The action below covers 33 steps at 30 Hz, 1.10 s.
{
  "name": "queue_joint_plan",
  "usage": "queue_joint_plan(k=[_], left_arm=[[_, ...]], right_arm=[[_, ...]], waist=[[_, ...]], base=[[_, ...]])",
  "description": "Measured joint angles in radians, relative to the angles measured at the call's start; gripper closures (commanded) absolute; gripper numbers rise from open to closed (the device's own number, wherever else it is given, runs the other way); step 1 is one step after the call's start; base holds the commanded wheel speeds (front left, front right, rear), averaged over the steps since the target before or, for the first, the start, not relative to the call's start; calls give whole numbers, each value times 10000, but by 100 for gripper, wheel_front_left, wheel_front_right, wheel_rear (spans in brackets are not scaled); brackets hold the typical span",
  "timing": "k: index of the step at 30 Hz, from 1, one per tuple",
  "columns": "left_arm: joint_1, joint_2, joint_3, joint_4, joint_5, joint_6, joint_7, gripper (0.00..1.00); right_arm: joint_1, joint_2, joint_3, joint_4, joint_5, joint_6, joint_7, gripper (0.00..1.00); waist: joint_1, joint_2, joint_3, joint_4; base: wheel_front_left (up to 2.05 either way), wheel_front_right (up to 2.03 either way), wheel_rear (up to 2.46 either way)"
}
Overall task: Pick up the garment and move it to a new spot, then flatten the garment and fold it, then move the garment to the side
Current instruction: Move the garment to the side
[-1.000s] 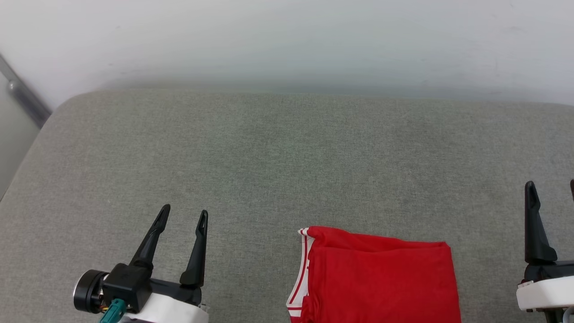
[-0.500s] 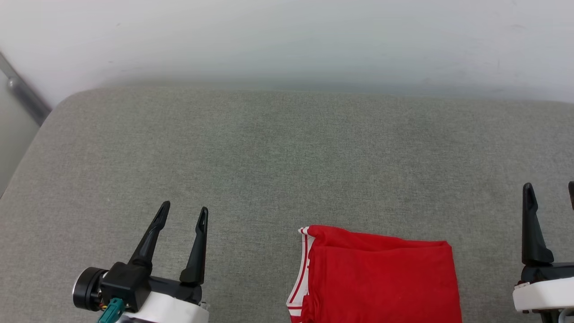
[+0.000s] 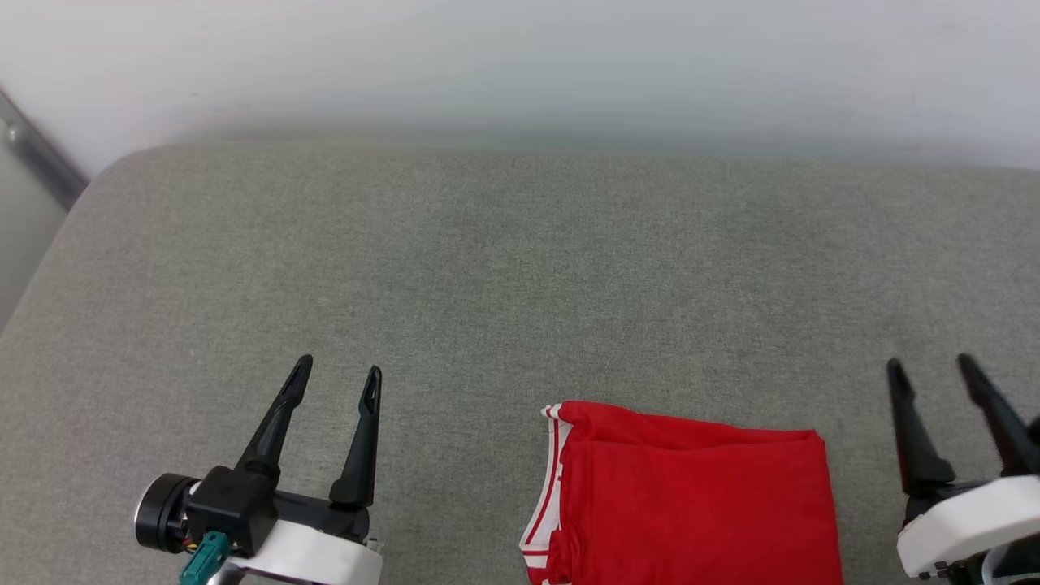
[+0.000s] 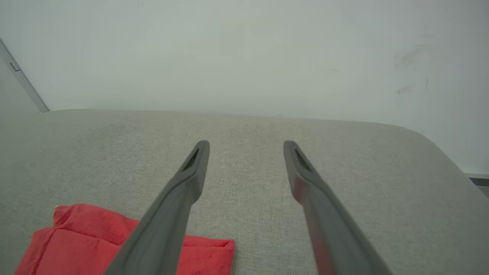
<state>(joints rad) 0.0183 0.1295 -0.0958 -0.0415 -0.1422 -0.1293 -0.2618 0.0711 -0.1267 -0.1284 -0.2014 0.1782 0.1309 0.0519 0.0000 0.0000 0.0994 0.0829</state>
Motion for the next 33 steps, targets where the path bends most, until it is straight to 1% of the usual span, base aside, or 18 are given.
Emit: queue_joint_plan(k=[2,4,6,11,12,14,16,18,19,22,25,30,32,33], left_arm=[[-58,19,-21,4,17,0,0,0],[-84,35,-52,15,25,0,0,0],[-141,42,-104,67,-17,0,0,0],[-341,31,-265,119,-38,0,0,0],[-385,35,-291,134,-44,0,0,0],[-495,23,-366,153,-44,0,0,0],[-592,23,-460,207,-40,0,0,0],[-686,13,-479,299,-13,0,0,0],[-711,-6,-506,339,-12,0,2,0],[-859,-61,-623,422,-4,-2,2,0],[-915,-84,-640,456,-15,-2,0,0],[-1086,-107,-729,518,-54,-2,0,0],[-1091,-121,-796,564,-90,-2,2,0],[-1093,-125,-805,577,-105,-2,0,0]], right_arm=[[12,-334,314,-79,380,0,1189,0],[151,-757,593,-280,721,2,2646,0],[300,-997,616,-520,1032,0,4245,0],[587,-1009,516,-1346,1695,0,7881,0],[667,-966,495,-1480,1739,0,8426,0],[679,-918,399,-1687,1653,0,9168,0],[678,-976,485,-1670,1315,0,9680,0],[661,-767,560,-1465,1325,0,9921,0],[644,-623,583,-1296,1321,0,9981,0],[562,-552,539,-786,1191,0,10105,0],[482,-84,345,-441,1388,-2,10123,0],[364,-61,397,27,1193,-2,9961,0],[362,-176,550,171,1030,-19,9894,0],[361,-274,673,242,911,-19,9791,22]], waist=[[0,0,75,21],[0,0,163,49],[1,0,262,89],[0,0,577,225],[0,0,638,266],[0,0,766,368],[1,0,898,487],[1,0,1023,617],[1,0,1086,687],[1,0,1244,922],[1,0,1376,1141],[0,0,1561,1434],[0,0,1595,1534],[0,0,1603,1572]], base=[[0,0,0],[0,0,0],[0,0,0],[0,0,0],[0,0,0],[0,0,0],[0,0,0],[0,0,0],[0,0,0],[0,0,0],[0,0,0],[0,0,0],[0,0,0],[0,0,0]])
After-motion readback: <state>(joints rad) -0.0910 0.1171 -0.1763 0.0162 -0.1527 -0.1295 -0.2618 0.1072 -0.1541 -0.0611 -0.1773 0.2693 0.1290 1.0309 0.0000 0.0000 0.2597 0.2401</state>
